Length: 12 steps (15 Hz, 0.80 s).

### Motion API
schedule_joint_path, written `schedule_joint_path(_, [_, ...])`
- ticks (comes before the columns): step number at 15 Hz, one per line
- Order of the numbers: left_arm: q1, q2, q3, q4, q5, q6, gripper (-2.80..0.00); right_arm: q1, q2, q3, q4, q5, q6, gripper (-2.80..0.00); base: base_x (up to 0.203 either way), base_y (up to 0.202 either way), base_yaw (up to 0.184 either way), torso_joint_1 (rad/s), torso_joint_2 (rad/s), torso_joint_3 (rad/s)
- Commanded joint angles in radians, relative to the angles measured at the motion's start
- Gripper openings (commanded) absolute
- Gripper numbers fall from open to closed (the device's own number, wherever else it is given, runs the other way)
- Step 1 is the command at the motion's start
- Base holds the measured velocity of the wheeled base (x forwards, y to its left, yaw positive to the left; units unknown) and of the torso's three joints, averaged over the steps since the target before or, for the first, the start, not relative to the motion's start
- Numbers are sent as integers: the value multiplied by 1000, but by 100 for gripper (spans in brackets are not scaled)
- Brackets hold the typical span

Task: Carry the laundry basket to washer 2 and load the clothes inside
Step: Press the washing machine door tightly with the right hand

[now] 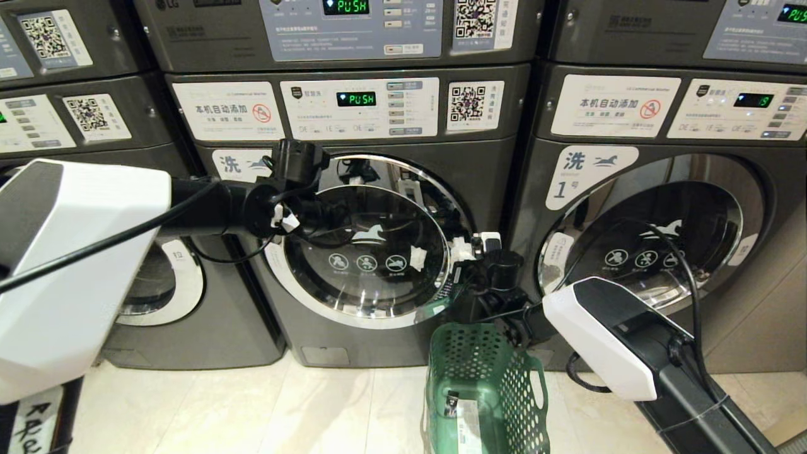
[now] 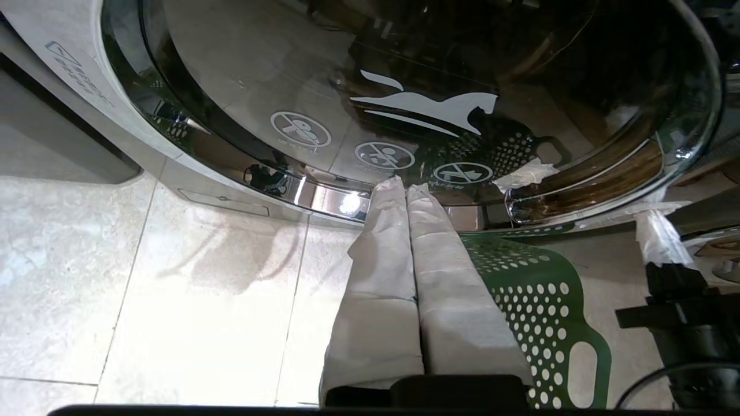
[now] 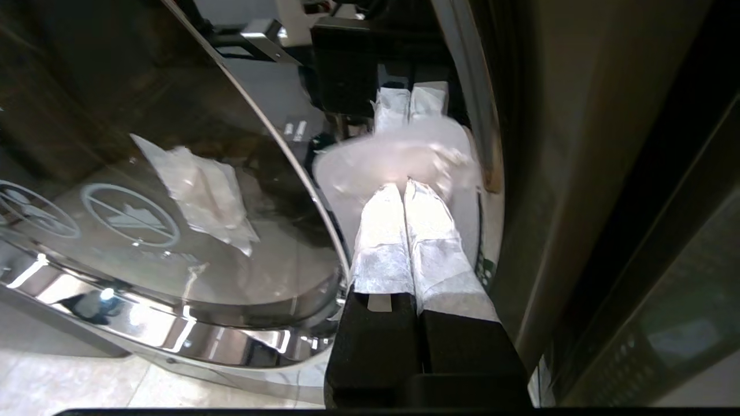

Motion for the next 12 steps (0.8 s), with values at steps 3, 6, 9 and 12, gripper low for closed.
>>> schedule_joint_path(3, [9,-72,31,3,2,17,-280,10,29,-20,9,0,1,-280,0,0,0,0,0,0])
schedule_joint_path(6, [15,-74,41,1,2,16,-280,12,24,-20,12,0,-3,-280,0,0,0,0,0,0])
schedule_joint_path(9, [14,-76,65,-2,2,16,-280,12,21,-16,15,3,-6,-280,0,0,0,0,0,0])
schedule_joint_path(12, [16,-77,71,1,2,17,-280,12,23,-20,24,4,-6,-280,0,0,0,0,0,0])
